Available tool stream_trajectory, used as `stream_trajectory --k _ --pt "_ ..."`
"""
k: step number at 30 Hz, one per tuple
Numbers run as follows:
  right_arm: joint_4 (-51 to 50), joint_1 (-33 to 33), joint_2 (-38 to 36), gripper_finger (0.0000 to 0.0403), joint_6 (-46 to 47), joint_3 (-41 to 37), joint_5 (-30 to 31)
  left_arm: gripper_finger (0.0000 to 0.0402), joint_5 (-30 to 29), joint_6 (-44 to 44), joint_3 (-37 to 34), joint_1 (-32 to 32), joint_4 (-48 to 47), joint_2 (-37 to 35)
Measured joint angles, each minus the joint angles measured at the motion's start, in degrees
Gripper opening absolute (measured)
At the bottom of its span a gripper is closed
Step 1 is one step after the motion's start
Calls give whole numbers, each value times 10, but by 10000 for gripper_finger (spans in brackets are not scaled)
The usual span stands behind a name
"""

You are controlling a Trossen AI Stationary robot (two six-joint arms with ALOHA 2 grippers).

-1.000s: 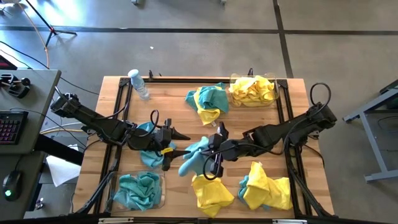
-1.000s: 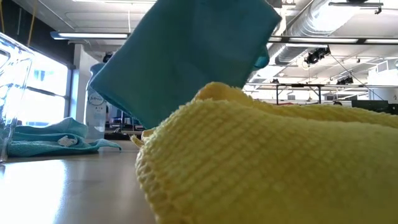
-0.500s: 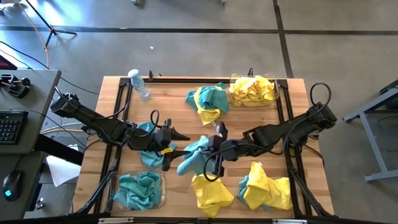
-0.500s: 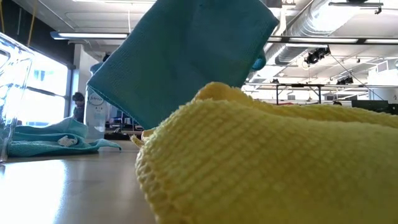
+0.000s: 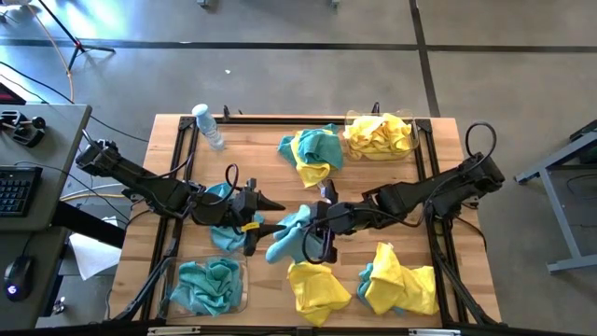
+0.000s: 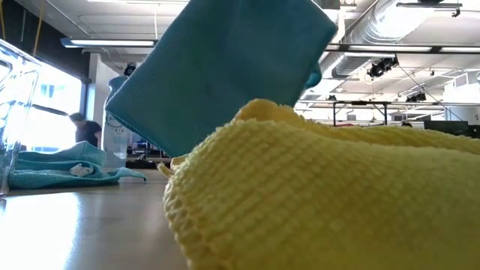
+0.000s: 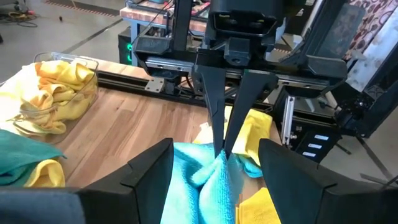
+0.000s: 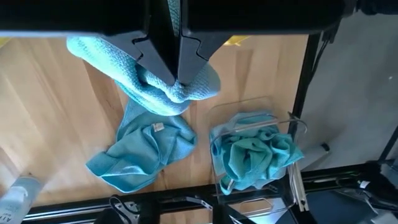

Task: Sort microfiber towel by color & place in baskets
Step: Put the blue microfiber towel into the bottom transparent bin

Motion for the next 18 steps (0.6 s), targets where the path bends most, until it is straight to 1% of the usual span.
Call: stream_trajectory --k 10,18 --pt "0 0 0 0 -12 0 0 225 -1 2 0 0 0 0" --pt "0 0 0 0 -11 0 2 225 -1 82 0 0 -2 0"
